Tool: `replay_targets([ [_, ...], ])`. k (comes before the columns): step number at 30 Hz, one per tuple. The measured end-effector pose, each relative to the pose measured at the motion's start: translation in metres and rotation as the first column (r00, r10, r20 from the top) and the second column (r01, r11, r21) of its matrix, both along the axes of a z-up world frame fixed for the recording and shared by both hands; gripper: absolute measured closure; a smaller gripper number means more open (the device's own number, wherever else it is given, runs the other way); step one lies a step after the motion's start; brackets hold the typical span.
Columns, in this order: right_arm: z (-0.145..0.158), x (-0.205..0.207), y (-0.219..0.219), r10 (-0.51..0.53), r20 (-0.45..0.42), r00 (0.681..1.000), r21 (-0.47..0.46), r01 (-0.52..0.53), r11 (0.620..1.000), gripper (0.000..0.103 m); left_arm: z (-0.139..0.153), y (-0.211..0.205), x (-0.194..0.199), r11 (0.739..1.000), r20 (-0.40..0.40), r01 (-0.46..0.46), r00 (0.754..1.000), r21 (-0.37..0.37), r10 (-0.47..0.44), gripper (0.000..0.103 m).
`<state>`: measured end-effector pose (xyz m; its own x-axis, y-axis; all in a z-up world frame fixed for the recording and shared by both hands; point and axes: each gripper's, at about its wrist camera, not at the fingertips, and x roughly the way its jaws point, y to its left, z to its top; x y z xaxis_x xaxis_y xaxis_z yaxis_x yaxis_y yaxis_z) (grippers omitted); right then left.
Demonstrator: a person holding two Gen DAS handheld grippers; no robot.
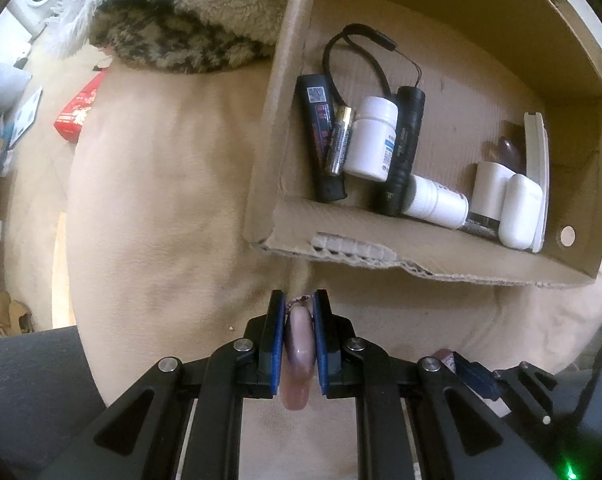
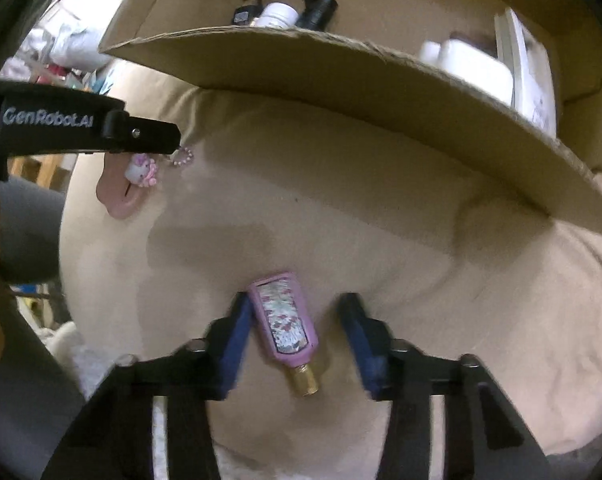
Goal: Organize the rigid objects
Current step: 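Grasp the pink perfume bottle with the right gripper, then carry the pink perfume bottle into the box and open the right gripper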
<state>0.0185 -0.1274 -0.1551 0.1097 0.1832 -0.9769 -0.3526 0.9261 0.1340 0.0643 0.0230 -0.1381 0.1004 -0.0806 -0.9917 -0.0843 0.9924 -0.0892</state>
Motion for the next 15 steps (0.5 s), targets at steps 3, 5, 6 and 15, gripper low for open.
replay_targets([
  [3, 0.004, -0.002, -0.004, -0.011, 0.007, 1.000, 0.017, 0.010, 1.000, 0.076, -0.001, -0.011, 0.003, 1.000, 0.007, 0.000, 1.000, 0.018, -0.001, 0.090],
  [5, 0.008, -0.003, -0.006, -0.016, 0.019, 1.000, 0.022, 0.015, 1.000, 0.076, -0.001, -0.011, 0.002, 1.000, 0.012, -0.001, 1.000, 0.027, 0.001, 0.090],
  [6, 0.010, -0.003, -0.008, -0.022, 0.024, 0.999, 0.027, 0.022, 0.999, 0.076, -0.002, -0.011, 0.002, 1.000, 0.012, -0.002, 1.000, 0.029, 0.001, 0.090],
  [15, 0.044, -0.002, -0.056, -0.149, 0.091, 0.985, 0.121, 0.138, 0.983, 0.076, 0.014, -0.013, -0.010, 1.000, 0.034, -0.014, 0.999, 0.023, 0.013, 0.090],
])
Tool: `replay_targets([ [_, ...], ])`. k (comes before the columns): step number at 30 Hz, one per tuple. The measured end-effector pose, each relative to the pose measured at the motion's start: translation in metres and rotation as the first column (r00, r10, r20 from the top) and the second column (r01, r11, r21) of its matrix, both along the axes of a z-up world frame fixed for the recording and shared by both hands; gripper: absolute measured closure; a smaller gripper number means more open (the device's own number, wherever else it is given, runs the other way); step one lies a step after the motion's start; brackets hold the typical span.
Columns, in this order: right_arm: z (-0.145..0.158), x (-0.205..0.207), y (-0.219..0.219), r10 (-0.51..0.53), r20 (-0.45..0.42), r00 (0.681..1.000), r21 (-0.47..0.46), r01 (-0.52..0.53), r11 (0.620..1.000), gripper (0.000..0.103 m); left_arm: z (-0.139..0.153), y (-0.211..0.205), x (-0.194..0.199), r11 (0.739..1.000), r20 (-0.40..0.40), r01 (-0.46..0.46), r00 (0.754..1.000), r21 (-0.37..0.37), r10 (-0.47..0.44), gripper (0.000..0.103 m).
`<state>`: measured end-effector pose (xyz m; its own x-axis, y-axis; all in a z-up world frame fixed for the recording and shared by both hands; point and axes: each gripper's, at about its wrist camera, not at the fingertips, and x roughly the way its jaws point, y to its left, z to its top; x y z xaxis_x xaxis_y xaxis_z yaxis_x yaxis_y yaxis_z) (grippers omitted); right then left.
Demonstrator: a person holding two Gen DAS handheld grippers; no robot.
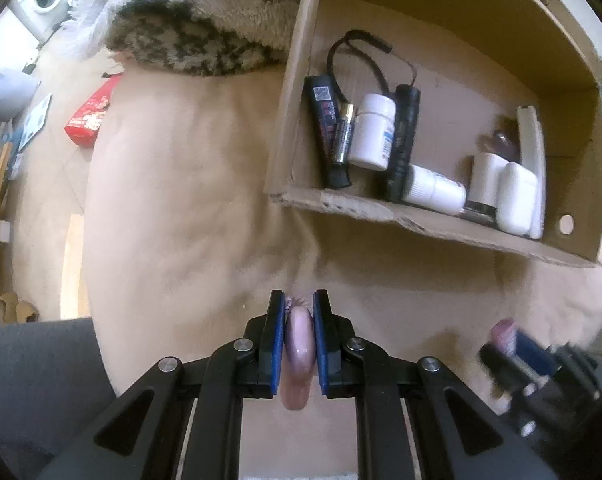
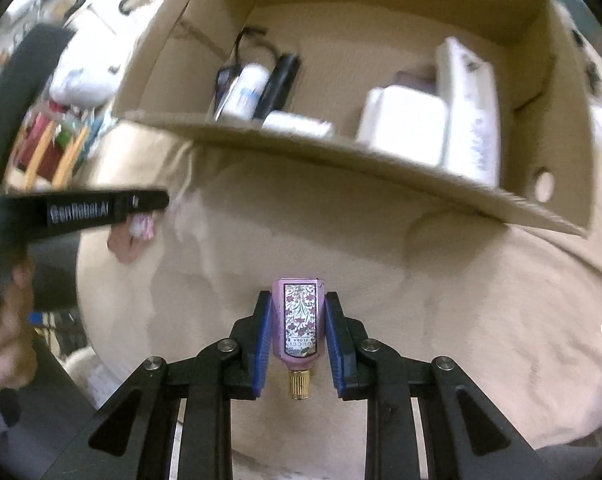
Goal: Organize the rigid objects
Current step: 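Carry the pink perfume bottle into the box and open the right gripper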
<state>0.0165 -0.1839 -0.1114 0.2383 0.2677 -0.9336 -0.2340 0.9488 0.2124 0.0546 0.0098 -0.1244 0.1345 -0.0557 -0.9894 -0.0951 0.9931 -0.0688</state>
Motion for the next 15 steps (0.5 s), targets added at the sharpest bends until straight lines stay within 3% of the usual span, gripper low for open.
replay_targets([
  [8, 0.064, -0.001, -0.054, -0.145, 0.163, 0.976, 0.103, 0.129, 0.986, 0.076, 0.072, -0.009, -0.007, 1.000, 0.197, 0.012, 0.980, 0.022, -0.017, 0.090],
  [15, 0.106, 0.019, -0.046, -0.188, 0.292, 0.938, 0.170, 0.143, 0.975, 0.076, 0.141, -0.009, 0.010, 1.000, 0.405, -0.025, 0.914, -0.005, 0.025, 0.090],
])
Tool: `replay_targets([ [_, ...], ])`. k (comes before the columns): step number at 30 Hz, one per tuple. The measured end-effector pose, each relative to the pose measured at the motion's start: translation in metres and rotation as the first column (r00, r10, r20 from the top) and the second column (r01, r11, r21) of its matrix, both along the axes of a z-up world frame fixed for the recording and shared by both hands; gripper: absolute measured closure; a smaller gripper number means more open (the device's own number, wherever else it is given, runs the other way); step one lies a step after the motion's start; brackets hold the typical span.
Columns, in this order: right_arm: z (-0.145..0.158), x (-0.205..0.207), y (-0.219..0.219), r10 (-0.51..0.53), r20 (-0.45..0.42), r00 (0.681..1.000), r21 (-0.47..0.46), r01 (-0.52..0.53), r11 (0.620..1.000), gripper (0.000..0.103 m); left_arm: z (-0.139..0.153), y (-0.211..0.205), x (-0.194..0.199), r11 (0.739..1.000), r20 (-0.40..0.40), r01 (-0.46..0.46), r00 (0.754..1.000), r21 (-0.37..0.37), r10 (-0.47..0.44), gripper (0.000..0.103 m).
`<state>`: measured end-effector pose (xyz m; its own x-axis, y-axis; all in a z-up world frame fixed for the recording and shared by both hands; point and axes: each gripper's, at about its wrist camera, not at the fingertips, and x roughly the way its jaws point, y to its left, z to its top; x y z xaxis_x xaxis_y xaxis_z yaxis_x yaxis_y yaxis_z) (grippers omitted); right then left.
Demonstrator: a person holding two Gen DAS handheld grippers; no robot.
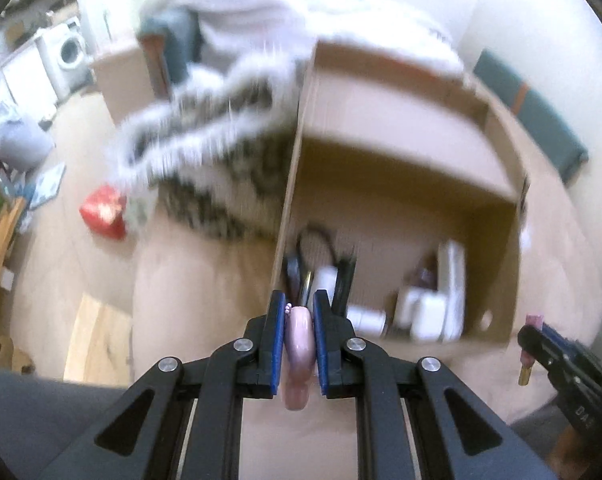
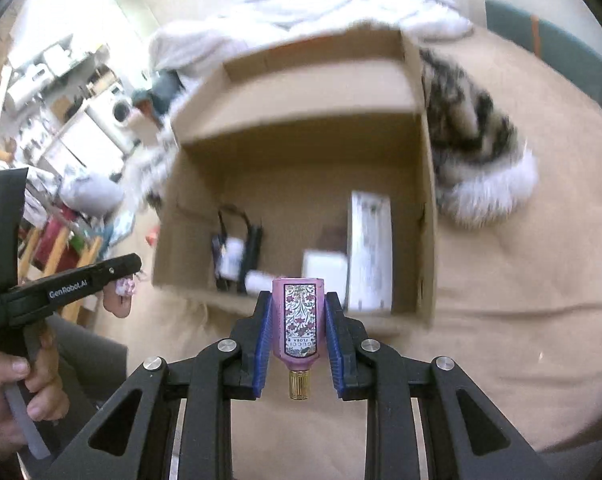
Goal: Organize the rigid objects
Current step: 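Carry the pink perfume bottle into the box and open the right gripper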
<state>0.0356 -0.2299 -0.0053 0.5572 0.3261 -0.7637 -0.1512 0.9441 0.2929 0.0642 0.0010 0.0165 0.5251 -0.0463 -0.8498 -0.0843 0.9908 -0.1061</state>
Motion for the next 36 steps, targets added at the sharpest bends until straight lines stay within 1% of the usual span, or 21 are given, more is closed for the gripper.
replay_targets([
  [2, 0.010, 0.004, 0.002, -0.006, 0.024, 1.000, -0.010, 0.006, 1.000, 0.076, 0.015, -0.002, 0.010, 1.000, 0.052, -0.004, 0.999, 0.009, 0.004, 0.090],
  [4, 0.017, 0.017, 0.002, -0.007, 0.036, 0.999, -0.002, 0.007, 1.000, 0.076, 0.024, -0.007, 0.020, 1.000, 0.078, 0.004, 0.997, 0.016, -0.005, 0.090],
  [8, 0.024, 0.045, 0.001, 0.005, 0.047, 0.999, -0.011, -0.005, 1.000, 0.076, 0.024, -0.013, 0.045, 1.000, 0.083, 0.016, 0.996, 0.025, -0.018, 0.090],
  [11, 0.022, 0.065, 0.003, 0.005, 0.043, 0.999, -0.009, -0.004, 1.000, 0.076, 0.014, -0.020, 0.063, 0.999, 0.073, 0.024, 0.997, 0.033, -0.027, 0.090],
  [15, 0.005, 0.090, 0.005, 0.001, 0.007, 1.000, 0.010, -0.001, 1.000, 0.076, -0.009, -0.031, 0.082, 0.996, 0.067, 0.064, 0.995, 0.058, -0.068, 0.090],
  [18, -0.016, 0.102, 0.005, -0.004, -0.029, 1.000, 0.030, 0.005, 1.000, 0.076, -0.027, -0.036, 0.088, 0.995, 0.056, 0.088, 0.994, 0.054, -0.091, 0.090],
  [21, -0.036, 0.106, 0.006, -0.006, -0.068, 0.998, 0.015, 0.007, 1.000, 0.076, -0.046, -0.042, 0.091, 0.990, 0.041, 0.116, 0.992, 0.076, -0.119, 0.090],
  [22, -0.045, 0.109, 0.007, -0.008, -0.094, 0.996, 0.017, 0.009, 1.000, 0.076, -0.052, -0.044, 0.092, 0.989, 0.032, 0.120, 0.992, 0.085, -0.124, 0.090],
  [24, -0.054, 0.112, 0.010, 0.001, -0.120, 0.993, 0.011, 0.000, 1.000, 0.076, -0.061, -0.046, 0.095, 0.988, 0.011, 0.128, 0.991, 0.083, -0.130, 0.090],
  [26, -0.060, 0.115, 0.014, 0.011, -0.131, 0.991, -0.014, -0.013, 1.000, 0.076, -0.066, -0.049, 0.097, 0.987, 0.005, 0.131, 0.991, 0.089, -0.132, 0.090],
  [30, -0.069, 0.121, 0.022, 0.024, -0.151, 0.988, -0.027, -0.028, 0.999, 0.076, -0.072, -0.055, 0.097, 0.981, 0.009, 0.151, 0.988, 0.124, -0.154, 0.090],
  [33, -0.075, 0.123, 0.026, 0.023, -0.171, 0.985, -0.036, -0.029, 0.999, 0.076, -0.079, -0.057, 0.098, 0.977, -0.005, 0.159, 0.987, 0.140, -0.160, 0.090],
  [36, -0.082, 0.125, 0.027, 0.018, -0.201, 0.979, -0.046, -0.028, 0.999, 0.076, -0.087, -0.055, 0.103, 0.980, -0.033, 0.160, 0.987, 0.117, -0.157, 0.090],
])
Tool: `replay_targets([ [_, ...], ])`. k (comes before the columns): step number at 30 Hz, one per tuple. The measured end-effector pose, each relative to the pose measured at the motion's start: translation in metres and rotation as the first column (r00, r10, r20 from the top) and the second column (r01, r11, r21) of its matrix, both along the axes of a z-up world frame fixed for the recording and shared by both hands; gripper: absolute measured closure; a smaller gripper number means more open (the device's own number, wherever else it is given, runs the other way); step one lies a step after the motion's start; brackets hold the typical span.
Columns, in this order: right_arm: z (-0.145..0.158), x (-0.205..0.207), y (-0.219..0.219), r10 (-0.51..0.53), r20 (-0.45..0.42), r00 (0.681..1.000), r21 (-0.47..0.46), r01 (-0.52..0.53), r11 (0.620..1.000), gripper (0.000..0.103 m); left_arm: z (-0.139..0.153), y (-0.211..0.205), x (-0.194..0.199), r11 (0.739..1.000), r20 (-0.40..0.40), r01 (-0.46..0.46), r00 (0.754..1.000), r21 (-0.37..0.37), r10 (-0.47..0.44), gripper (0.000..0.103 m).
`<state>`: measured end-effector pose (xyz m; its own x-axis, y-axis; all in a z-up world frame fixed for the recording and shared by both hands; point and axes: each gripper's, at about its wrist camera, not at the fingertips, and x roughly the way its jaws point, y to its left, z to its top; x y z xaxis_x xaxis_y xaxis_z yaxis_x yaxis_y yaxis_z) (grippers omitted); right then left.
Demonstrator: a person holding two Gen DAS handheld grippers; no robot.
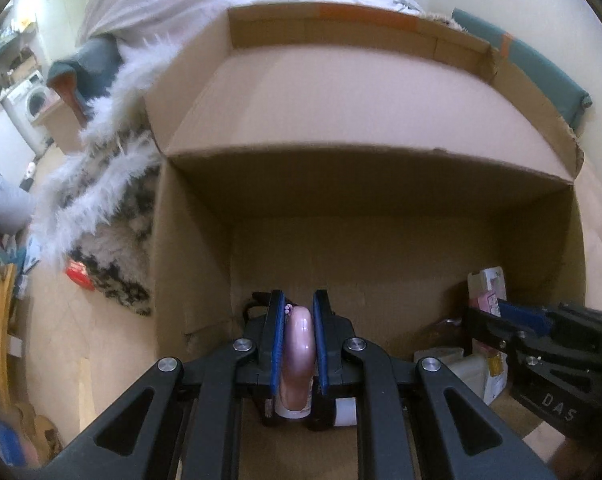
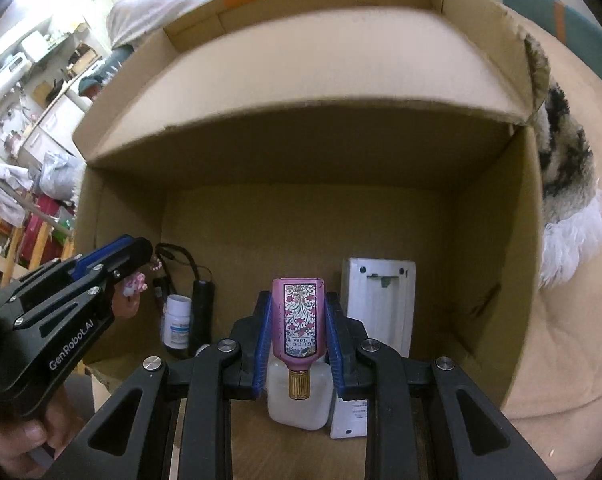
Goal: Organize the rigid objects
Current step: 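Carry the pink perfume bottle into the box and open the right gripper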
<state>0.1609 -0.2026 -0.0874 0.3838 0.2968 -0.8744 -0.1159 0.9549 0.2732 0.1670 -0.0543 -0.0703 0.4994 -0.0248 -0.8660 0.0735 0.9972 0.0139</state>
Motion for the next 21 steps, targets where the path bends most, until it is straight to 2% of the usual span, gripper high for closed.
replay_targets([
  [6, -0.005, 0.005, -0.002, -0.017, -0.025, 1.000, 0.003, 0.017, 1.000, 0.076, -0.009, 0.000, 0.002, 1.000, -0.026, -0.011, 1.000, 0.009, 0.011, 0.090],
  [11, 0.000, 0.002, -0.006, -0.030, 0.009, 1.000, 0.020, 0.030, 0.999, 0.076, -0.010, 0.002, 0.001, 1.000, -0.025, -0.014, 1.000, 0.012, 0.015, 0.090],
  [14, 0.005, 0.001, -0.011, -0.047, 0.033, 0.998, 0.036, 0.046, 0.998, 0.076, -0.002, 0.003, -0.004, 0.999, -0.011, -0.028, 1.000, 0.016, 0.028, 0.090],
  [16, 0.011, 0.000, -0.014, -0.063, 0.053, 0.997, 0.057, 0.060, 0.997, 0.076, 0.007, 0.005, -0.006, 1.000, 0.012, -0.029, 1.000, 0.002, 0.029, 0.083],
  [18, 0.020, -0.002, -0.018, -0.081, 0.088, 0.993, 0.066, 0.075, 0.995, 0.069, 0.015, 0.005, -0.009, 0.999, 0.028, -0.037, 0.999, 0.000, 0.037, 0.055],
  [20, 0.028, -0.004, -0.021, -0.098, 0.121, 0.988, 0.085, 0.088, 0.993, 0.033, 0.025, 0.009, -0.011, 0.998, 0.066, -0.056, 0.996, -0.006, 0.056, 0.045],
  [21, 0.035, -0.005, -0.025, -0.106, 0.133, 0.985, 0.101, 0.093, 0.991, 0.029, 0.028, 0.011, -0.012, 0.998, 0.078, -0.059, 0.995, -0.007, 0.060, 0.045],
])
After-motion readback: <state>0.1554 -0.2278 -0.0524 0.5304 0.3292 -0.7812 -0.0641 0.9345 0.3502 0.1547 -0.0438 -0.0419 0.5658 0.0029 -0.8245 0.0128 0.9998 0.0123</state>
